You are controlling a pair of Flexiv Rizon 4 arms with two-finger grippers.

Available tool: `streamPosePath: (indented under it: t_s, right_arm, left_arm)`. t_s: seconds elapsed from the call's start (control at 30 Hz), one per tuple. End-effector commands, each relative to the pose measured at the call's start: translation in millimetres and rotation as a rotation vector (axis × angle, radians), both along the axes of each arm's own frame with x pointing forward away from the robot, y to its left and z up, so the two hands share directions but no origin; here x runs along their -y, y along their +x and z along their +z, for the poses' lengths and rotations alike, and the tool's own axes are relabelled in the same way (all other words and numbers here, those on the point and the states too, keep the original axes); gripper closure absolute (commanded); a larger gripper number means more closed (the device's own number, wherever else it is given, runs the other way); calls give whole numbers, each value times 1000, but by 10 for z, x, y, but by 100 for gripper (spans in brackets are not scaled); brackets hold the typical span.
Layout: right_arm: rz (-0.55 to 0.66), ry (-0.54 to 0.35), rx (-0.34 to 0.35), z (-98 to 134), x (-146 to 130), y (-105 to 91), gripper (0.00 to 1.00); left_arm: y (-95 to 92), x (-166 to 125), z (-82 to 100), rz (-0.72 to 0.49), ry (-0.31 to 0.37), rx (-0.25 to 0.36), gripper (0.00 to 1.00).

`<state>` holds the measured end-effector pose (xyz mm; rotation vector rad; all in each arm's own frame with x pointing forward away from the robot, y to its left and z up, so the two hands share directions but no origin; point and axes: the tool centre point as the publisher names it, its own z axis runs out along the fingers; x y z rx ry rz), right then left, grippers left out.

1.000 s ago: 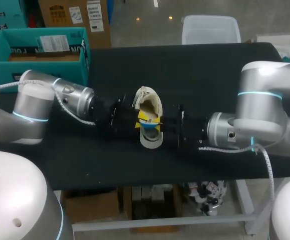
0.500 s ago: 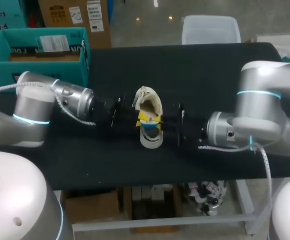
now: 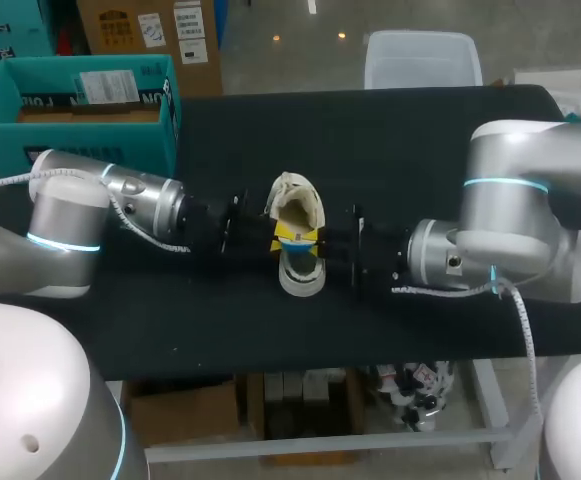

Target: Open the shoe tongue, take the insole out of the shoe, put the insole back into the shoe, and pack the shoe into the shoebox

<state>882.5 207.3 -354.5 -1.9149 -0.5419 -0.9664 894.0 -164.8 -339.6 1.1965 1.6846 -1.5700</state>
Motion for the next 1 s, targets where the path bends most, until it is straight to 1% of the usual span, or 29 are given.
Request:
streamPosePath:
  t_s: [0.03,0.1,0.37,0.53,0.6,0.7,0.77,0.83,0.93,0.97,1.0]
  right_arm:
    - [-7,5,3,35,34,-49,55]
    - [-9,6,9,60,48,-84,53]
    - [-8,12,36,133,96,-182,60]
    - [5,22,41,145,95,-195,73]
    - [14,20,42,146,80,-193,81]
    - [24,17,42,144,60,-194,85]
    - [29,18,42,141,53,-199,100]
    - [32,17,40,137,51,-200,100]
    - [32,10,39,130,47,-198,100]
    - [31,7,38,129,47,-198,100]
    - [30,5,38,128,47,-198,100]
  left_arm:
    - [15,26,-30,-10,-8,-6,100]
    - [10,27,-29,-9,-9,-9,100]
    - [-19,32,-15,-4,-3,-6,100]
    - [-29,40,-11,-2,1,-4,100]
    - [-30,46,-14,-1,3,-3,100]
    - [-30,49,-16,4,7,-3,100]
    - [-30,51,-18,8,13,-2,100]
    - [-33,52,-16,11,18,-3,100]
    - [-70,37,45,12,12,-9,100]
    - [-91,29,71,7,4,-12,69]
    - [-113,20,96,7,1,-11,61]
